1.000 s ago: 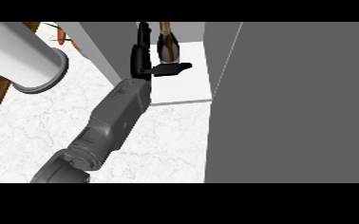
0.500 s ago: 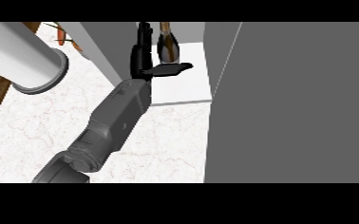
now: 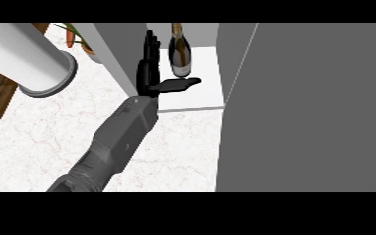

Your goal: Pick up the wine, place it into the cabinet and close the cabinet

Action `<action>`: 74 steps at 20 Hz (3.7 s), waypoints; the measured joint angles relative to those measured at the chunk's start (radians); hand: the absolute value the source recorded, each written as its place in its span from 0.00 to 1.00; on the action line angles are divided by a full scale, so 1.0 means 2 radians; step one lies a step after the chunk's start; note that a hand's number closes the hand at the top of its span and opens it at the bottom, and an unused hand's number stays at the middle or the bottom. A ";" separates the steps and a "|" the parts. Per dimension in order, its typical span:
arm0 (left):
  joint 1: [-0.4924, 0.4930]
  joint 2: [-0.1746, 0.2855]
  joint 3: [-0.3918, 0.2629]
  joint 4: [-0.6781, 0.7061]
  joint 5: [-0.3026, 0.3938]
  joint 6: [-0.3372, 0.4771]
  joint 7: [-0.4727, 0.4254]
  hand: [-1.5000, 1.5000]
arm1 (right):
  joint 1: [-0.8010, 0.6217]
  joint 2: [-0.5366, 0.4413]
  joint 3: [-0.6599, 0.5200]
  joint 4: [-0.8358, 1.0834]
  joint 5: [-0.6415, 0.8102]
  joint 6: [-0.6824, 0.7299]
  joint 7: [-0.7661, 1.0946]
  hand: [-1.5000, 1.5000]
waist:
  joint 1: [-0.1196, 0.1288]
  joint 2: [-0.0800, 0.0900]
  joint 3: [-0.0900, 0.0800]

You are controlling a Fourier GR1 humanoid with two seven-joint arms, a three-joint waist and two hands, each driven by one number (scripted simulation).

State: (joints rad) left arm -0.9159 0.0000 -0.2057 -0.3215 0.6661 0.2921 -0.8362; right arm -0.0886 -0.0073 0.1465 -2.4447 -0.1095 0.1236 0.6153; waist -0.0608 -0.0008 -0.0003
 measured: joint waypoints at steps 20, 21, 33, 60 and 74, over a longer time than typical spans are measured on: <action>0.272 0.009 -0.254 -0.447 -0.009 0.220 0.072 0.00 | 0.005 -0.016 -0.032 -0.010 0.003 -0.008 0.009 0.00 | 0.032 -0.002 0.000; 0.285 0.013 -0.259 -0.469 -0.016 0.228 0.078 0.00 | 0.003 -0.019 -0.037 -0.011 0.002 -0.006 0.011 0.00 | 0.032 -0.002 0.000; 0.418 0.075 -0.301 -0.669 -0.080 0.272 0.122 0.00 | 0.016 -0.022 -0.030 -0.012 0.002 0.006 0.008 0.00 | 0.031 -0.001 0.000; 0.608 0.305 -0.169 -0.877 -0.008 0.094 0.112 0.00 | 0.111 -0.001 0.120 -0.001 -0.030 0.064 0.051 1.00 | 0.032 -0.002 0.000; 0.666 0.364 -0.025 -0.883 0.076 -0.001 0.124 0.00 | 0.098 -0.008 0.297 -0.010 0.045 -0.005 0.060 1.00 | 0.032 -0.004 -0.001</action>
State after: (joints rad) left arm 0.4167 0.7281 -0.2555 -2.0867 0.8183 0.2892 -0.5882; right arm 0.1082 -0.0227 0.7401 -2.4641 -0.0197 0.1128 0.7344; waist 0.0036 -0.0088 -0.0020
